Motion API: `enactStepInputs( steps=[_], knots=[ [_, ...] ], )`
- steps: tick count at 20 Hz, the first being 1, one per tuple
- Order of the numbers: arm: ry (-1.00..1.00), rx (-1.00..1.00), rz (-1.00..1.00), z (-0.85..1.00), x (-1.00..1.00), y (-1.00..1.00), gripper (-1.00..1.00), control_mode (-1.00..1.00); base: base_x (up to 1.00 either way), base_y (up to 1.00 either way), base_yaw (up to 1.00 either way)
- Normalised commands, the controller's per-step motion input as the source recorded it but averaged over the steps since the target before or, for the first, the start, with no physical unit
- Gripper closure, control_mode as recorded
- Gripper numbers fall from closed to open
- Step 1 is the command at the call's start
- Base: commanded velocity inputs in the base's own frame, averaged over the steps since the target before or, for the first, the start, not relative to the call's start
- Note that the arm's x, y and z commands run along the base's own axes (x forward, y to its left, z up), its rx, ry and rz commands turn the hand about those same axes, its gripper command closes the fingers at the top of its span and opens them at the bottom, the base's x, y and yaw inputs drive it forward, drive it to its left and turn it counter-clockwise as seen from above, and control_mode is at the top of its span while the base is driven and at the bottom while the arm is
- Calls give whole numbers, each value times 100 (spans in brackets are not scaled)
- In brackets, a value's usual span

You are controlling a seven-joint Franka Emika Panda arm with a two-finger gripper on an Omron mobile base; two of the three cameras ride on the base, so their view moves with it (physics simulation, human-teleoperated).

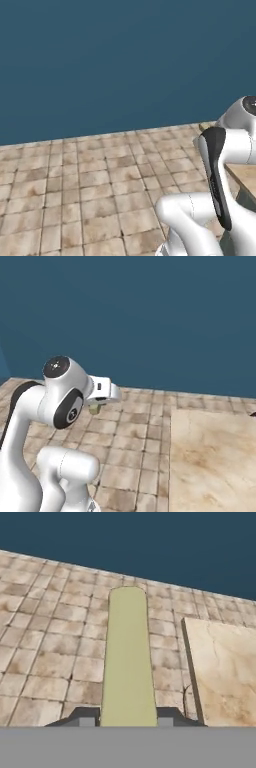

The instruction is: Retrieve the butter from the fridge and place it on a plate on the dining table. Then retrieve the butter knife by the fridge and place it near the plate.

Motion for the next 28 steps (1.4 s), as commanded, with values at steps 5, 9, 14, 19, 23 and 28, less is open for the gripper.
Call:
enactStepInputs(
  steps=[5, 9, 14, 19, 23, 28],
  knots=[
    [0, 0, 0, 0, 0, 0, 100, 100, 100, 23, -38],
    [0, 0, 0, 0, 0, 0, 100, 100, 88, 84, -74],
    [0, 0, 0, 0, 0, 0, 100, 100, 73, 80, -80],
    [0, 0, 0, 0, 0, 0, 100, 100, 67, 73, -81],
    [0, 0, 0, 0, 0, 0, 100, 100, 84, 86, -74],
    [0, 0, 0, 0, 0, 0, 100, 100, 98, 93, -70]
  ],
)
